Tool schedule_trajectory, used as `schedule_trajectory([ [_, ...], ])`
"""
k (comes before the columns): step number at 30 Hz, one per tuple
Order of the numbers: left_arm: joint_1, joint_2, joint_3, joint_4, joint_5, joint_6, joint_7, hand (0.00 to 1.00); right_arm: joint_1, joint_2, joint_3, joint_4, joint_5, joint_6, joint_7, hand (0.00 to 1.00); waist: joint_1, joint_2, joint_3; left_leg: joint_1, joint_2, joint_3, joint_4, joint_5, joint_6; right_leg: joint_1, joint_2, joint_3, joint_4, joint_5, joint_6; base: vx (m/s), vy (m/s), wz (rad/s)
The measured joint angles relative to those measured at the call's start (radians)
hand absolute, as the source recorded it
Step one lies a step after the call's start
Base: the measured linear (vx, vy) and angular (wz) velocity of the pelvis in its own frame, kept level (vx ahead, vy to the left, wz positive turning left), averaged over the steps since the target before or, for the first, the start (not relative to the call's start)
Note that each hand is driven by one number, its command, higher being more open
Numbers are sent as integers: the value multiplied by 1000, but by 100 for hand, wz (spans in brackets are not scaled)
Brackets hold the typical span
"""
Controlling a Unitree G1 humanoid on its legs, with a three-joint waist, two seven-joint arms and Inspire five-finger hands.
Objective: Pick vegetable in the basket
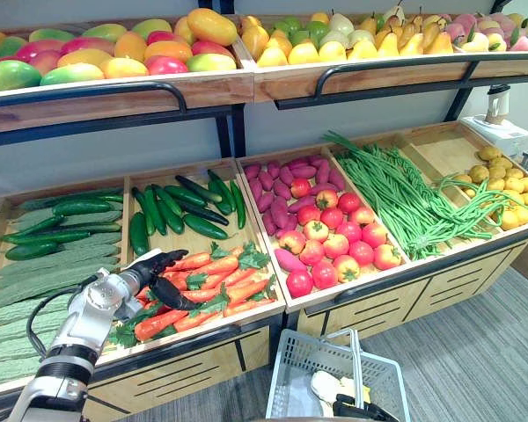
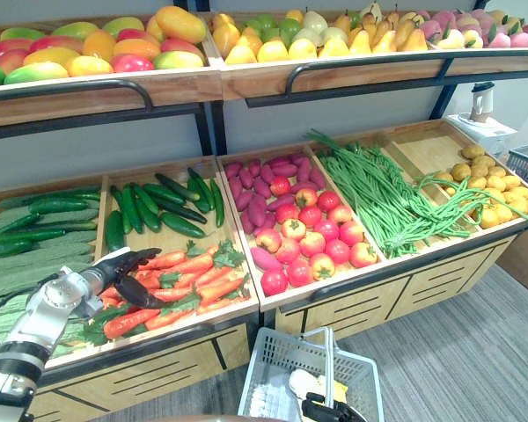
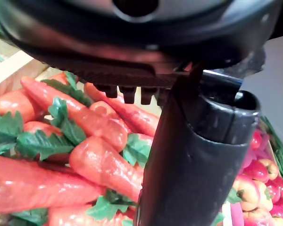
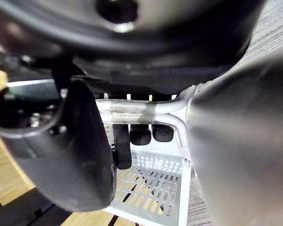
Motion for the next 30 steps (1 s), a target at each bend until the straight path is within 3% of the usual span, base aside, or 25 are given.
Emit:
schedule_trajectory([
  [7, -27, 6, 0, 3, 14, -15, 63, 100, 0, -1, 8, 0, 1, 6, 8, 0, -4, -4, -3, 0, 0, 2, -2, 4, -1, -2, 0, 0, 0, 2, -2, -42, -35, 0],
  [19, -26, -11, -11, 22, 49, -9, 32, 100, 0, 4, 8, -18, 0, 13, 19, 0, -16, -14, 2, -9, -2, 11, -1, 7, 1, -15, 0, 9, 0, 13, -2, -59, -37, -3],
  [24, -17, -29, -77, 19, 52, 16, 20, 100, -3, 8, 8, -27, 0, 11, 23, 0, -24, -16, 17, -8, -3, 15, -2, 7, 1, -15, 0, 12, -2, 14, 0, 0, 0, -1],
  [30, -11, -48, -79, -9, 73, 47, 36, 100, -5, 7, 10, -43, 0, 9, 28, 0, -25, -14, 39, -7, -4, 18, -2, 7, 1, -15, -1, 13, -3, 14, 0, 0, 0, -1],
])
